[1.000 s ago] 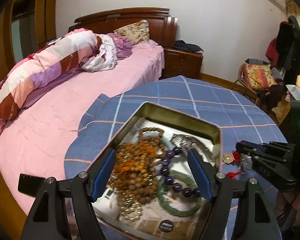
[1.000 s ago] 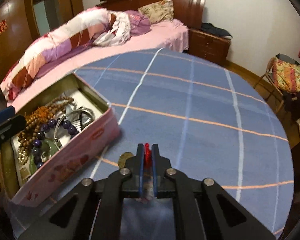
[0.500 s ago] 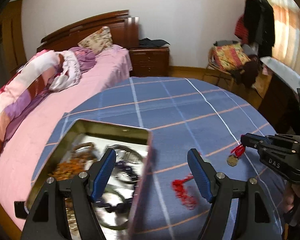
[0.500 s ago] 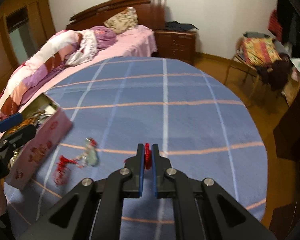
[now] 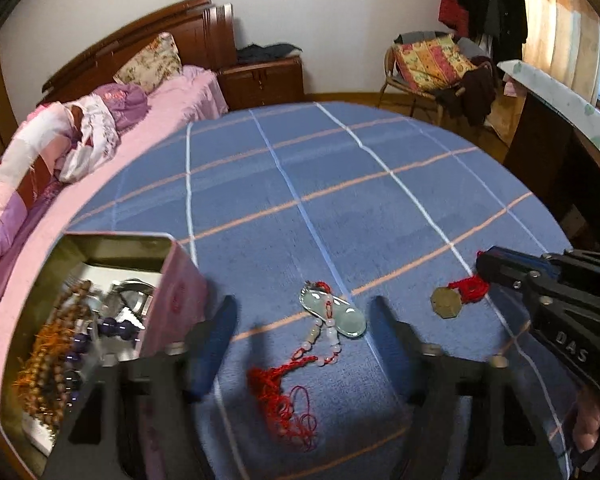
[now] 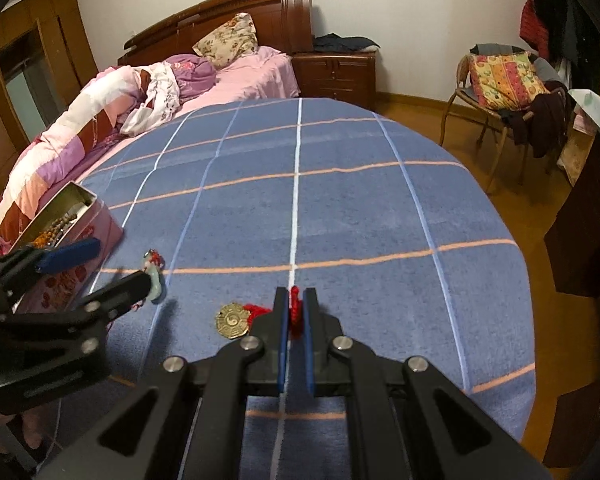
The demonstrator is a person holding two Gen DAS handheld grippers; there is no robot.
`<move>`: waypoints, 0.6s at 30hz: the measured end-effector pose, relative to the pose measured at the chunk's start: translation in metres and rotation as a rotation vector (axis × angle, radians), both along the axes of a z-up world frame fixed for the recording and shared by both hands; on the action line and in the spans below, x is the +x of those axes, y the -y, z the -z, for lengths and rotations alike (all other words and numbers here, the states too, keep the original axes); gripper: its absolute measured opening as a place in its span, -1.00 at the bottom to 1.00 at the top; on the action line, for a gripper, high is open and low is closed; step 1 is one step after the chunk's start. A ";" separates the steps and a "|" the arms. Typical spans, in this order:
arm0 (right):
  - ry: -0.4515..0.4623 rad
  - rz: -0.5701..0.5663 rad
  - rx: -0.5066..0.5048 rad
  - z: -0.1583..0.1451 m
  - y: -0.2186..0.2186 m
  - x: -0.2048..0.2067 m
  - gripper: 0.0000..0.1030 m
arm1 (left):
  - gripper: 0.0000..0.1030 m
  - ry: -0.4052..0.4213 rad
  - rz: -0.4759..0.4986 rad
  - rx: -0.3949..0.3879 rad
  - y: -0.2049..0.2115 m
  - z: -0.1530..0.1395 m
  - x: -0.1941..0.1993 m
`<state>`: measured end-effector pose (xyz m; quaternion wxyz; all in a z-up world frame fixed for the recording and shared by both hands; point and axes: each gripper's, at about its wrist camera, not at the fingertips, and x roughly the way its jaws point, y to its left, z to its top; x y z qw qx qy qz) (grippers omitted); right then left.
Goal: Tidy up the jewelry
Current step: 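Grasp the jade pendant on red string with the left while the right holds the coin charm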
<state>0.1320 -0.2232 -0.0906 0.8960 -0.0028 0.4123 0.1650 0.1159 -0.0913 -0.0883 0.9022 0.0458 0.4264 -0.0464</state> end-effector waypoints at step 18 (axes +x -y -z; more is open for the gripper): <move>0.038 -0.006 -0.007 -0.004 -0.004 -0.005 -0.82 | -0.73 0.035 0.039 -0.066 -0.003 -0.005 -0.022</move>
